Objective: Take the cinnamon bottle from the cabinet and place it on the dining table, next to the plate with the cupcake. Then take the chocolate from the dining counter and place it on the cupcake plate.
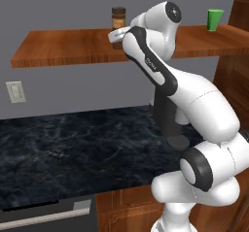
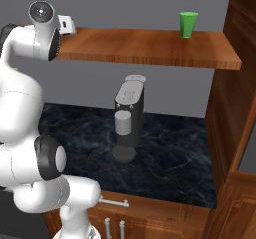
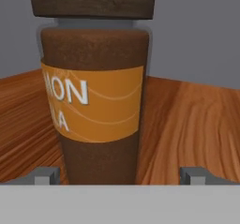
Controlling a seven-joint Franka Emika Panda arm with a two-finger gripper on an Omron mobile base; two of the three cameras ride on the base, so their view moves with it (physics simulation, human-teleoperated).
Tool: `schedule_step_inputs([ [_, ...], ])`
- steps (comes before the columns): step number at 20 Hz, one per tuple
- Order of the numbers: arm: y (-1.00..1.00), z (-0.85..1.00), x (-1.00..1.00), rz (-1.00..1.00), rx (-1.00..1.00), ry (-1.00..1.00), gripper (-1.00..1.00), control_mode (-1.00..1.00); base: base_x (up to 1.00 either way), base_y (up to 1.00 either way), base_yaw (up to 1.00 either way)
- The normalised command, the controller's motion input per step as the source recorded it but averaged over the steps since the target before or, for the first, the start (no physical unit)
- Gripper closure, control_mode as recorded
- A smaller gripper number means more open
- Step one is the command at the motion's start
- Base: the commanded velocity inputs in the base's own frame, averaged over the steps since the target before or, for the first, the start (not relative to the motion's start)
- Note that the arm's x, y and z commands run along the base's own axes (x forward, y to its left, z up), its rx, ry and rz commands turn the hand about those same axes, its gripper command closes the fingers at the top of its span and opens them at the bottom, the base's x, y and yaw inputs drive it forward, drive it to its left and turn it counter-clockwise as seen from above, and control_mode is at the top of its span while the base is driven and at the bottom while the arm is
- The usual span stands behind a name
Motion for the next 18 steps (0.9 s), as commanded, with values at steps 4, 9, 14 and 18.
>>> schedule_step_inputs([
  [4,0.03,-0.02,0.12,0.0,0.0,0.0,-1.0,-1.0,0.0,0.0,0.0],
  [9,0.02,-0.03,0.08,0.0,0.0,0.0,-1.0,-1.0,0.0,0.0,0.0],
  [14,0.04,-0.06,0.05,0.0,0.0,0.0,-1.0,-1.0,0.0,0.0,0.0],
  [18,0.07,-0.15,0.01,0.0,0.0,0.0,-1.0,-1.0,0.0,0.0,0.0],
])
